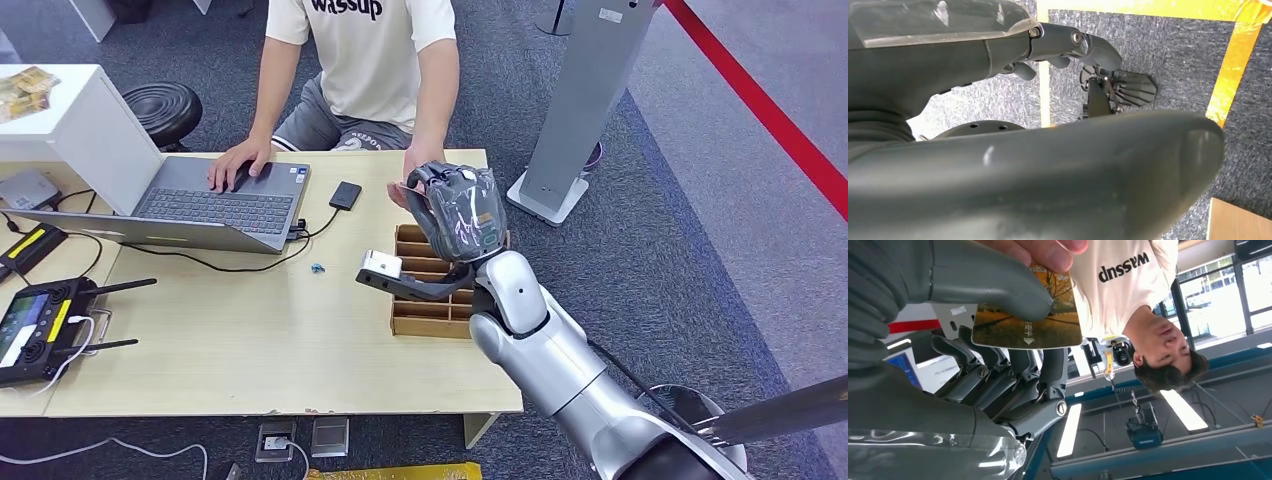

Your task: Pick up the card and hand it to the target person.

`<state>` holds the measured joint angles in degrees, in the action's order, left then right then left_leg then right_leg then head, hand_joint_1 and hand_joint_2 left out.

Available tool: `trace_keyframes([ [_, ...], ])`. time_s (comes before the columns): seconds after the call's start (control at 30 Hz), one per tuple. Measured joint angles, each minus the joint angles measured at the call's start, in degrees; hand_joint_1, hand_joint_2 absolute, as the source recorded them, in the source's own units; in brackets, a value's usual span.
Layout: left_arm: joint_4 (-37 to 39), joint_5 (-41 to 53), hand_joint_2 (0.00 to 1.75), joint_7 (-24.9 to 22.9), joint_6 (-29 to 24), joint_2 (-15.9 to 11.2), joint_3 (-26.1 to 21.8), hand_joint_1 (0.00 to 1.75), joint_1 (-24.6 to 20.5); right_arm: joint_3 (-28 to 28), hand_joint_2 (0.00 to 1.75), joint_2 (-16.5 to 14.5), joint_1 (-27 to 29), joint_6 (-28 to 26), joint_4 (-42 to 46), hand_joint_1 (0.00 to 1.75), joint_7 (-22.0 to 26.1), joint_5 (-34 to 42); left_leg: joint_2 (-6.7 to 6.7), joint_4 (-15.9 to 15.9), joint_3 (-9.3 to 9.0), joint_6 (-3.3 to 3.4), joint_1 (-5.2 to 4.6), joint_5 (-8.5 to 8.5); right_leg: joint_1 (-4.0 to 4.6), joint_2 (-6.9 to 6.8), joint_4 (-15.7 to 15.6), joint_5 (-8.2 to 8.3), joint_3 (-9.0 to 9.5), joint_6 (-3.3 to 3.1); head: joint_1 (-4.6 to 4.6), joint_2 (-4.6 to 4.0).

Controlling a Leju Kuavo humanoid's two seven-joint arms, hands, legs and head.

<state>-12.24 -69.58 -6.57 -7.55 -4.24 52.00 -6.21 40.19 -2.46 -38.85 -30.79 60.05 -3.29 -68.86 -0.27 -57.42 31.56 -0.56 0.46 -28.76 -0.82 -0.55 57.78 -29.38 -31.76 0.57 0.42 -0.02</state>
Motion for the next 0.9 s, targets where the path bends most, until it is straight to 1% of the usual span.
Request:
trace_keyframes([
  [0.07,0.0,0.0,0.00,0.0,0.2,0.0,0.0,0.00,0.0,0.3,1.75,0.0,-0.4,0.6,-0.7,1.75,-0.9,-1.3,-0.01,0.0,0.00,0.00,0.00,0.00,0.00,-0.01,0.0,0.00,0.00,0.00,-0.03,0.00],
  [0.1,0.0,0.0,0.00,0.0,0.3,0.0,0.0,0.00,0.0,0.5,1.75,-0.1,-0.5,1.0,-1.2,1.65,-1.4,-1.9,-0.02,0.0,0.00,0.00,0.00,0.00,0.00,-0.01,0.0,0.00,0.01,0.00,-0.04,0.00],
  [0.2,0.0,0.1,0.00,0.0,0.4,0.0,0.0,0.00,0.0,1.0,1.75,-0.1,-0.9,2.7,-2.8,0.34,-3.3,-3.8,-0.02,0.0,0.00,0.00,0.00,0.00,0.00,-0.02,0.0,0.00,0.01,0.00,-0.01,0.00],
  [0.23,0.0,0.1,0.00,0.0,0.5,0.0,0.0,0.00,0.0,1.1,1.75,-0.1,-1.0,3.4,-3.4,0.00,-3.9,-4.4,-0.02,0.0,0.00,0.00,0.00,0.00,0.00,-0.02,0.0,0.00,0.01,0.00,-0.02,0.00],
  [0.33,0.0,0.2,0.00,0.0,0.5,0.0,0.0,0.00,0.0,1.2,1.75,-0.1,-1.3,5.1,-4.9,0.00,-4.9,-4.3,-0.02,0.0,0.00,0.00,0.00,0.00,0.00,-0.02,0.0,0.00,0.01,0.00,0.01,0.00],
  [0.43,0.0,0.2,0.00,0.0,0.5,0.0,0.0,0.00,0.0,1.1,1.75,-0.1,-1.3,6.8,-6.0,0.00,-4.2,-0.6,-0.02,0.0,0.00,0.00,0.00,0.00,0.00,-0.02,0.0,0.00,0.00,0.00,0.03,0.00],
  [0.53,0.0,0.1,0.00,-0.1,0.5,0.0,0.0,0.00,0.0,0.7,1.75,-0.1,-1.1,9.1,-6.5,0.00,-2.5,5.8,-0.02,0.0,0.00,0.00,0.00,0.00,0.00,-0.02,0.0,0.00,-0.02,0.00,-0.01,0.00],
  [0.63,0.0,-0.2,0.00,-0.2,0.4,0.0,0.0,0.00,0.0,-0.2,1.75,-0.1,-0.3,12.2,-6.3,0.00,-1.1,15.1,-0.01,0.0,-0.01,0.00,0.00,0.00,0.00,-0.01,0.0,0.00,-0.04,0.00,-0.03,0.00],
  [0.77,0.0,-0.7,1.75,-0.2,0.3,0.0,0.0,0.00,0.0,-1.7,1.75,0.8,2.3,17.0,-3.8,0.00,-1.4,28.6,-0.01,0.0,-0.01,0.00,0.00,0.00,0.00,-0.01,0.0,0.00,-0.05,0.00,-0.04,0.00],
  [0.87,0.0,-0.9,1.75,-0.2,0.4,-0.2,0.0,0.00,0.1,-2.9,1.75,2.6,5.2,19.7,-0.3,0.00,-2.6,38.8,-0.01,0.0,-0.01,0.00,0.00,0.00,0.00,-0.01,0.0,0.00,-0.05,0.00,0.01,0.00],
  [0.9,0.0,-0.9,1.75,-0.2,0.4,-0.2,0.0,0.00,0.1,-3.2,1.75,2.9,5.7,20.1,0.4,0.00,-2.8,40.5,-0.01,0.0,-0.01,0.00,0.00,0.00,0.00,-0.01,0.0,0.00,-0.05,0.00,0.03,0.00],
])
